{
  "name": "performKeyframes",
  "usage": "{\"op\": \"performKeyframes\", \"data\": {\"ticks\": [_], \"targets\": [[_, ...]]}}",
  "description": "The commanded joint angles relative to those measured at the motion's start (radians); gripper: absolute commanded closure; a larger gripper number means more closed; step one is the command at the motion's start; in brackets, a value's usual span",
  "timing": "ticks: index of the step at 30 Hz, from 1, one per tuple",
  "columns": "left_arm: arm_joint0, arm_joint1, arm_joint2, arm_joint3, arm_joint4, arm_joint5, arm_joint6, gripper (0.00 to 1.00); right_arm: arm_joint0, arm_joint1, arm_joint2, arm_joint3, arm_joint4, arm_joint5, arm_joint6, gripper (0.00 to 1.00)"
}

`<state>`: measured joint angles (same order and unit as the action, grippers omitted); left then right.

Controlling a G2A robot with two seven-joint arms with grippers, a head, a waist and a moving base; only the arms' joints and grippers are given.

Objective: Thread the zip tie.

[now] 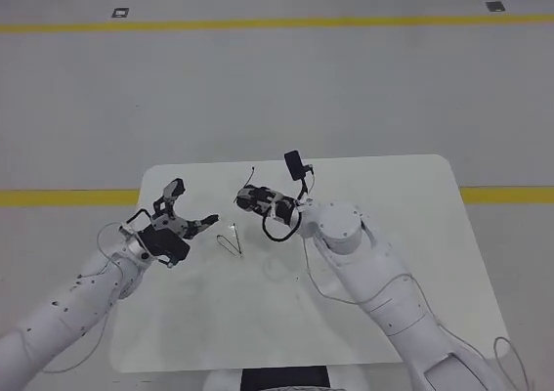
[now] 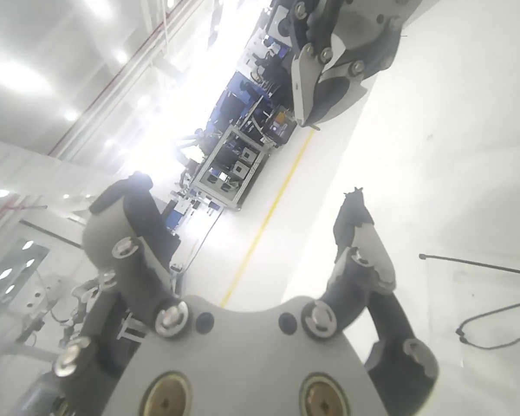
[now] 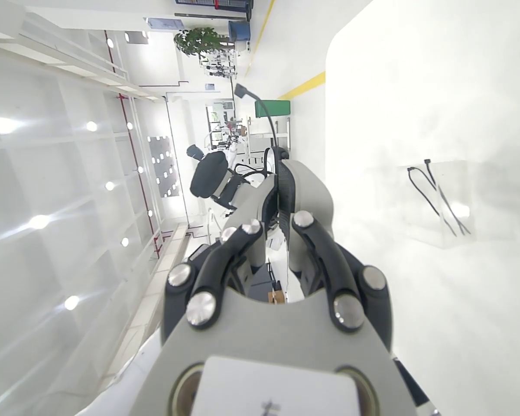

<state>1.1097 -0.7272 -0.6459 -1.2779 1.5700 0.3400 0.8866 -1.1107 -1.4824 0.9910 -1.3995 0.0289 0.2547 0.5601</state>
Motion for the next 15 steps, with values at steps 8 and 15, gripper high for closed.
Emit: {"op": "performKeyframes", "data": {"ticks": [8,15], "targets": [[-0.087,0.042,0.116,-0.029,0.000,0.000,-0.002,0.00,0.032,-0.010,-0.018,0.039,0.051,0.049,-0.009,1.00],[-0.087,0.042,0.116,-0.029,0.000,0.000,-0.002,0.00,0.032,-0.010,-0.018,0.039,0.051,0.049,-0.009,1.00]]}}
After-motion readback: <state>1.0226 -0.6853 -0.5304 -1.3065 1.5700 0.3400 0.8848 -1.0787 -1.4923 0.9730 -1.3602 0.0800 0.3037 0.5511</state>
